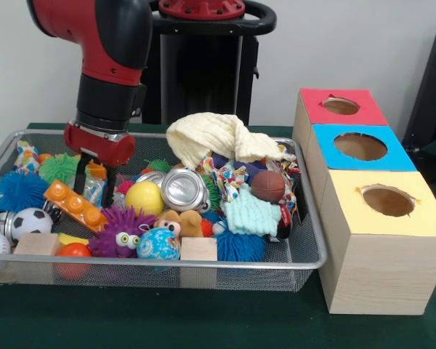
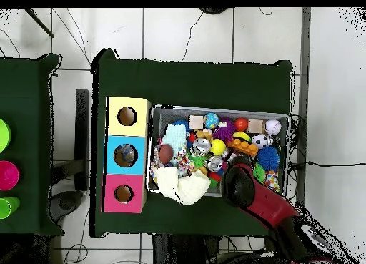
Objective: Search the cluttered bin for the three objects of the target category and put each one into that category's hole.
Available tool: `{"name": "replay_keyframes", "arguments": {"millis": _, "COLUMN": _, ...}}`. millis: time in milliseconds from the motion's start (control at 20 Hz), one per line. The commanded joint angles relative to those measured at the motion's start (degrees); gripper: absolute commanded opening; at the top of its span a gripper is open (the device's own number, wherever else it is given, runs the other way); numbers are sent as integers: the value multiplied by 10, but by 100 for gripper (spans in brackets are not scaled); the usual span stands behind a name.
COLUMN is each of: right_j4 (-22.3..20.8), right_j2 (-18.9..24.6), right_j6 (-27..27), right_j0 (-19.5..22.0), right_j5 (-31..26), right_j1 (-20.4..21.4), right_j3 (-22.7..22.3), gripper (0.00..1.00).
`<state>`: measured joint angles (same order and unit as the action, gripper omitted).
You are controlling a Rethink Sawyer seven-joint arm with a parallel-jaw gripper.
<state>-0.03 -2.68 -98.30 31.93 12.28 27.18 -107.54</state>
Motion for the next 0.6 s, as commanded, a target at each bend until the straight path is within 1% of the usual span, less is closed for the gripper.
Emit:
{"name": "replay_keyframes", "arguments": {"millis": 50, "right_j4": 3, "right_j2": 39, "right_j6": -87, "right_j0": 7, "right_j5": -66, "right_j1": 20, "right_j3": 2, "gripper": 100}}
{"name": "replay_keyframes", "arguments": {"millis": 300, "right_j4": 6, "right_j2": 32, "right_j6": -83, "right_j0": 2, "right_j5": -85, "right_j1": 33, "right_j3": 0, "gripper": 100}}
{"name": "replay_keyframes", "arguments": {"millis": 600, "right_j4": 5, "right_j2": 25, "right_j6": -88, "right_j0": -1, "right_j5": -91, "right_j1": 42, "right_j3": -15, "gripper": 100}}
